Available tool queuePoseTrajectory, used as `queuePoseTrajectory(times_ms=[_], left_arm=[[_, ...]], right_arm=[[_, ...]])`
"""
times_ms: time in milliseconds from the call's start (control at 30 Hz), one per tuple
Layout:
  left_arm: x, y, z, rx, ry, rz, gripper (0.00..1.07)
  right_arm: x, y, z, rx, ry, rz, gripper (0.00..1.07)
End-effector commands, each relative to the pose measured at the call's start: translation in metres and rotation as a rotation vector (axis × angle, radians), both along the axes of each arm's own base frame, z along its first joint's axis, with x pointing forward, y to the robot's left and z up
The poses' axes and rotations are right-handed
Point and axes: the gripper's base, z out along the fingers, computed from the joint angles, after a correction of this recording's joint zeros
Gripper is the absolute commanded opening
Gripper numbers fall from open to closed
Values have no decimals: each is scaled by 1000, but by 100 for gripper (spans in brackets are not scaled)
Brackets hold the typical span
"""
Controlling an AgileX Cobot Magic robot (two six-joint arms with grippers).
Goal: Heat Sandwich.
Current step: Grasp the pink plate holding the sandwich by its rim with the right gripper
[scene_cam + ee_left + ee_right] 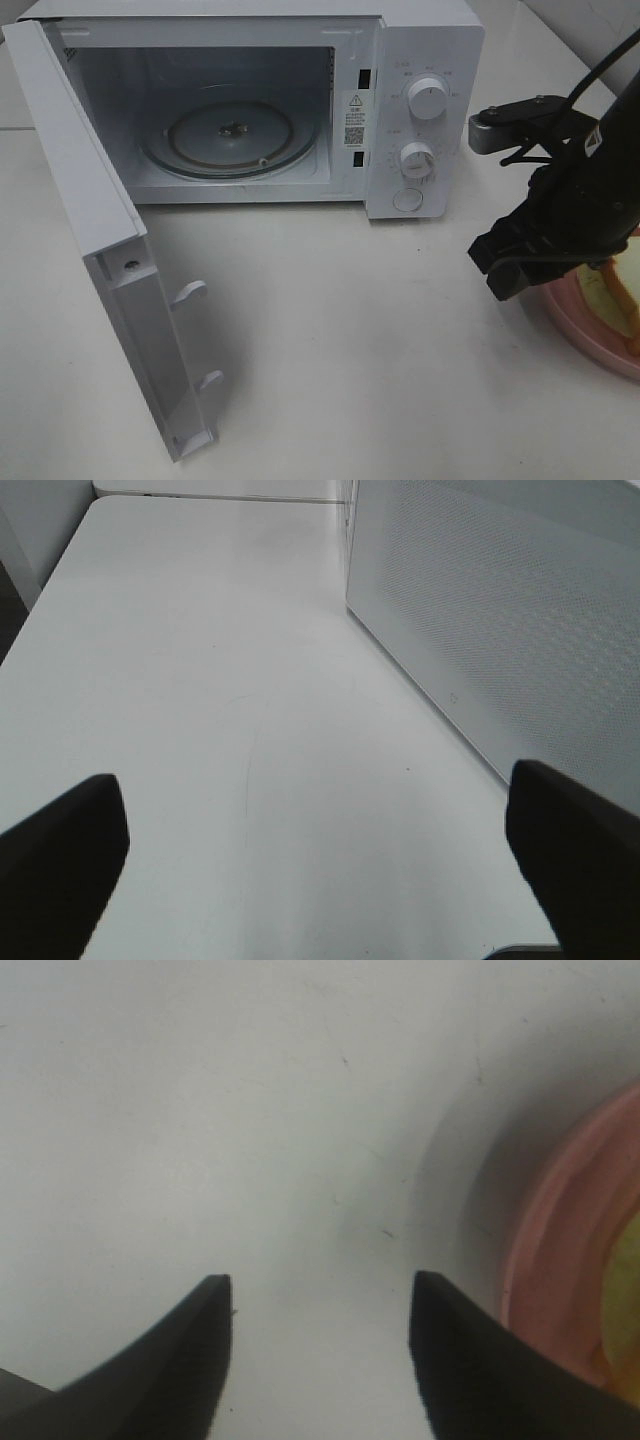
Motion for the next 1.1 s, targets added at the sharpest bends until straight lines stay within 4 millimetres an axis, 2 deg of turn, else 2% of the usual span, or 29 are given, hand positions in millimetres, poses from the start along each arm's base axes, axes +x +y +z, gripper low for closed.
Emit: queuePoseTrajectory(times_ms=[33, 67, 100, 200, 500, 633, 867, 1100], left_arm=[[-3, 0, 0, 0, -27, 2, 98], [-3, 0, 0, 0, -27, 2, 98], [-3, 0, 0, 0, -27, 2, 98], [-3, 0, 0, 0, -27, 2, 98], [-3, 0, 0, 0, -27, 2, 98], [-3, 0, 0, 0, -27, 2, 98], [-3, 0, 0, 0, -27, 2, 98], [-3, 0, 0, 0, -27, 2, 98]], right_arm=[[1, -11, 3, -19, 17, -37, 79], [2, -16, 3, -35, 17, -44, 88], [3, -18, 3, -35, 19, -53, 91], [4, -25, 2, -44, 21, -74, 94], [9, -36, 2, -90, -2, -142, 92], [13, -37, -8, -122, 15, -161, 91], [27, -35, -36, -144, 33, -177, 89], [33, -36, -52, -172, 53, -175, 89]])
